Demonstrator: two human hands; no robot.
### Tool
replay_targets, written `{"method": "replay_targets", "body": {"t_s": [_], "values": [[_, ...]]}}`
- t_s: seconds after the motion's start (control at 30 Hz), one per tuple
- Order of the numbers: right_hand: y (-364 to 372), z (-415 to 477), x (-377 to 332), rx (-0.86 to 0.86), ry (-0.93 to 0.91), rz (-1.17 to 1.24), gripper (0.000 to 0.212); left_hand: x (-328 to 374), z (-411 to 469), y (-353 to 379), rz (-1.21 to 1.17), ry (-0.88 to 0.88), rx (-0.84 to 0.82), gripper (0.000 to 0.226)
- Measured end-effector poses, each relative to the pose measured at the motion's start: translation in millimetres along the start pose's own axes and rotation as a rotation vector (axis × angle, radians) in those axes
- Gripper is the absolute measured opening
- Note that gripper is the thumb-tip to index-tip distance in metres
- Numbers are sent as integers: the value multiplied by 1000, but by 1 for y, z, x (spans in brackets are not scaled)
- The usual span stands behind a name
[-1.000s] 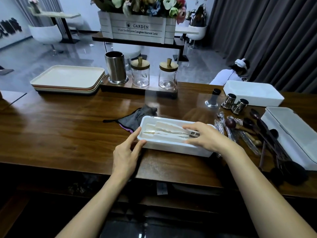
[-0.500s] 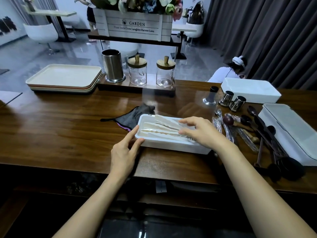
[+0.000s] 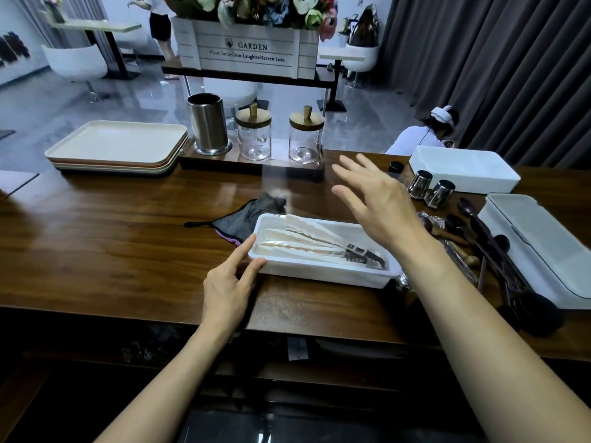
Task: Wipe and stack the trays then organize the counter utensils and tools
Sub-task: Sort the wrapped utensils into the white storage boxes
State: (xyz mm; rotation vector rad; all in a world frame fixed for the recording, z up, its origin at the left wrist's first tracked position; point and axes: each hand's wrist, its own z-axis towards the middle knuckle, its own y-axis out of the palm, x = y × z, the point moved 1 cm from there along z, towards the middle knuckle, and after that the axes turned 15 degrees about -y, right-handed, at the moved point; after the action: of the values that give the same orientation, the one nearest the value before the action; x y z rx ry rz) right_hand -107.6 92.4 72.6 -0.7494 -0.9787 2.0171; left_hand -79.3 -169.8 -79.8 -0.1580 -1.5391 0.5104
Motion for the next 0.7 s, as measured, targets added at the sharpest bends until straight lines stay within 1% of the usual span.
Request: {"method": "replay_targets", "body": {"t_s": [0.1, 0.17, 0.27, 0.3, 0.43, 0.57, 0.63, 0.7], "values": [[3, 22, 4, -99, -20, -108, 52, 0, 0, 0, 0, -3, -3, 53], [8, 29, 11, -178, 26, -128, 59, 1, -1, 0, 1, -4, 0, 53], [18, 30, 15, -256, 121, -80, 66, 1, -1, 0, 7, -5, 7, 52], [20, 29, 15, -247, 126, -77, 64, 1, -1, 0, 9, -10, 6, 51], [8, 20, 3, -112, 84, -79, 50, 5, -2, -2, 12, -31, 10, 51], [7, -16, -14, -122, 42, -59, 37, 8, -3, -3, 23, -36, 10, 50], [13, -37, -19, -109, 41, -40, 29, 7, -2, -3, 33, -33, 1, 53], [21, -54, -24, -102, 58, -7, 26, 5, -2, -4, 36, -30, -5, 58]]}}
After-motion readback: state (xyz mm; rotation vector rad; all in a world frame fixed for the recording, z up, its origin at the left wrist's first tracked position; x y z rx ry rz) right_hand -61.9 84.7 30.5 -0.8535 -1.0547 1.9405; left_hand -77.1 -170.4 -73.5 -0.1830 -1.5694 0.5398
